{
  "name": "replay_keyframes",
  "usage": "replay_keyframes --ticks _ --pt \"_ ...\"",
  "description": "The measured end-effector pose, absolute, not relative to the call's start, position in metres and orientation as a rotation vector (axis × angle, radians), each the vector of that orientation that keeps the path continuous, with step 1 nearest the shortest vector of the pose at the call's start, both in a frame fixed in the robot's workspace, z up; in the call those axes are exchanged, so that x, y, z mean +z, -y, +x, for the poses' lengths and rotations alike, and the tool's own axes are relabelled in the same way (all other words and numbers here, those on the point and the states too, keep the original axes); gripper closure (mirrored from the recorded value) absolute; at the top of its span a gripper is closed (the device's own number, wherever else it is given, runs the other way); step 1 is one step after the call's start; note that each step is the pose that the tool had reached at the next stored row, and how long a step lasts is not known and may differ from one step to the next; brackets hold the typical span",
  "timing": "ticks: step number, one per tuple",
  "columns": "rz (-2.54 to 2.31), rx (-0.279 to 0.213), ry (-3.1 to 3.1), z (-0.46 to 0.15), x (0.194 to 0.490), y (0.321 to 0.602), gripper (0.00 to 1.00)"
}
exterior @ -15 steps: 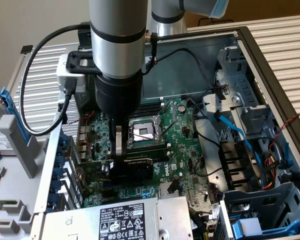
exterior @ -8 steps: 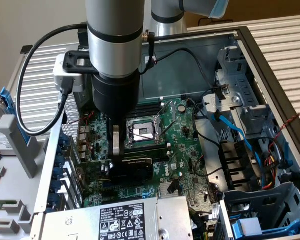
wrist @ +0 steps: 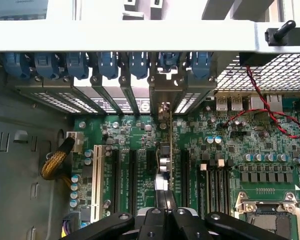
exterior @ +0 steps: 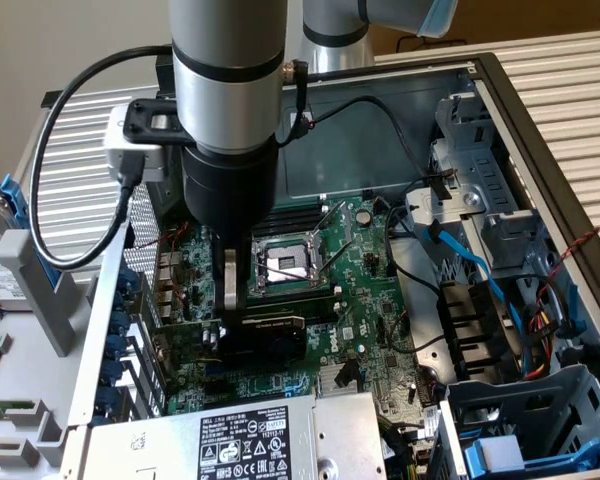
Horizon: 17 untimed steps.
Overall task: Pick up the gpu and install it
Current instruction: 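Press down on the gpu until it lock into place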
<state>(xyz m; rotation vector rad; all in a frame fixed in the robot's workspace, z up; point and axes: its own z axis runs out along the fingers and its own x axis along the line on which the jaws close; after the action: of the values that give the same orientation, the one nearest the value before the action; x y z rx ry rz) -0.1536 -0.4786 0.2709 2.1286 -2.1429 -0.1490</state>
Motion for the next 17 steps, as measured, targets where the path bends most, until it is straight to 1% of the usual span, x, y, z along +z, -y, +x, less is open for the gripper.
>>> replay_keyframes --ticks 15,17 --pt "2.127 -0.137 2.141 -0.1609 0.2709 0.476 0.89" --pt "2.137 -0.12 2.148 -0.1613 0.2715 0.476 0.89"
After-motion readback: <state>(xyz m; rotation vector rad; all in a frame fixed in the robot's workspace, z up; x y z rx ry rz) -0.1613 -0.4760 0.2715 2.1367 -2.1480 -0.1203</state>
